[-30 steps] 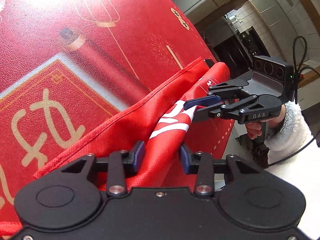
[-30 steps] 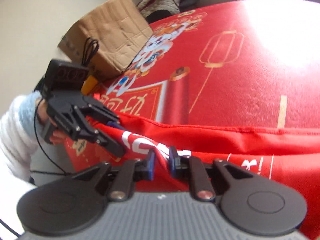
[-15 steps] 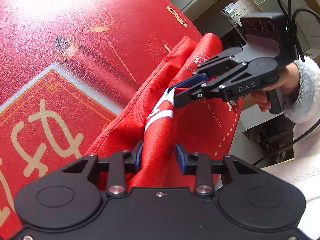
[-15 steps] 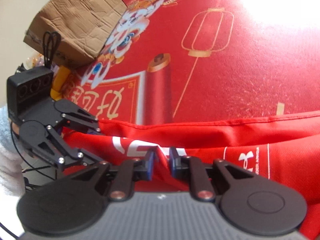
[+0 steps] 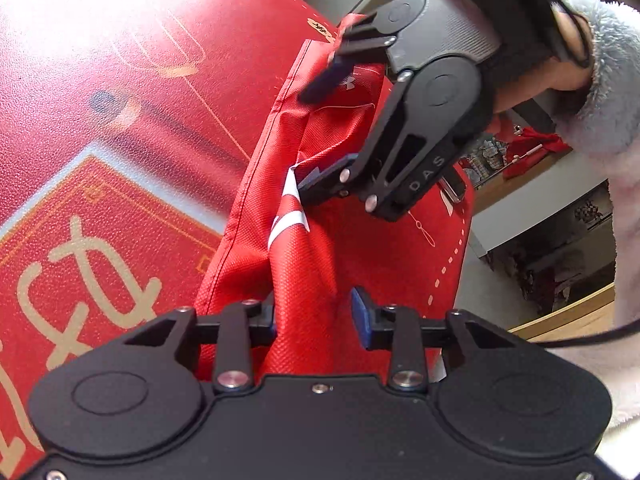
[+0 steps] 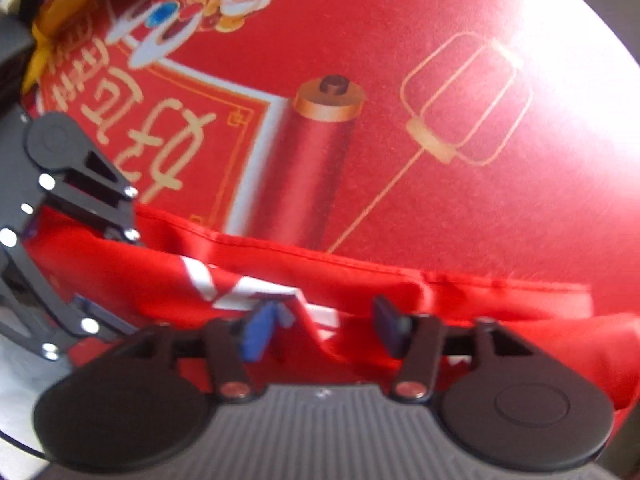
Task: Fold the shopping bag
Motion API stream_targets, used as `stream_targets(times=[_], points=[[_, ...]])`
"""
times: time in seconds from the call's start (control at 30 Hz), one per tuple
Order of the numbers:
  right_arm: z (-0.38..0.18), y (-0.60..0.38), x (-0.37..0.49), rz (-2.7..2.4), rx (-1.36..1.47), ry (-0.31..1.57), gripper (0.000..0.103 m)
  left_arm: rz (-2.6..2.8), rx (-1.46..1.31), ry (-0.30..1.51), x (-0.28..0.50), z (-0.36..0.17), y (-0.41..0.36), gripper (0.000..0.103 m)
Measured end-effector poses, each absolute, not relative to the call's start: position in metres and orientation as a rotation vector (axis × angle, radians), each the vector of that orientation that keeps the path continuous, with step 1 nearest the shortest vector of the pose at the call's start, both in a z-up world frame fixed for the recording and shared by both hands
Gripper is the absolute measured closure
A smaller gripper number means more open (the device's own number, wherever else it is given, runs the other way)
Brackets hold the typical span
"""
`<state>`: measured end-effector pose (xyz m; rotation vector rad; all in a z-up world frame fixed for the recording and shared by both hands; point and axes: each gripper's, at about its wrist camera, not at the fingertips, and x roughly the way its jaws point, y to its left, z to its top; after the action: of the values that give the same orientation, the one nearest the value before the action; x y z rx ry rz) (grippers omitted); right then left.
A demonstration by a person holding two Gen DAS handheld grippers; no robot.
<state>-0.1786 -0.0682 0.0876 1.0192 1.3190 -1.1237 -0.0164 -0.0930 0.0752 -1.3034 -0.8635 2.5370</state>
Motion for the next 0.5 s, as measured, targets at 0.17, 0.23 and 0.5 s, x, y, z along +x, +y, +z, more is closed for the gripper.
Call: stream_targets(times=[0.17, 0.23, 0.5], points=[[0.082, -0.063, -0.176, -1.108, 0.983, 1.328, 0.001, 2.559, -1.282, -0.847, -0.012, 0.075, -0.088, 0.069], [0.080, -0.060, -0.170, -1.100, 0.933, 1.347, 0.001, 2.559, -1.297, -0.845, -0.015, 0.077, -0.086, 0.068], [0.072, -0.050, -0.165, -1.073, 0.845, 1.352, 0.001, 2.706, -1.313, -0.693, 0.003, 0.108, -0.063, 0.055]])
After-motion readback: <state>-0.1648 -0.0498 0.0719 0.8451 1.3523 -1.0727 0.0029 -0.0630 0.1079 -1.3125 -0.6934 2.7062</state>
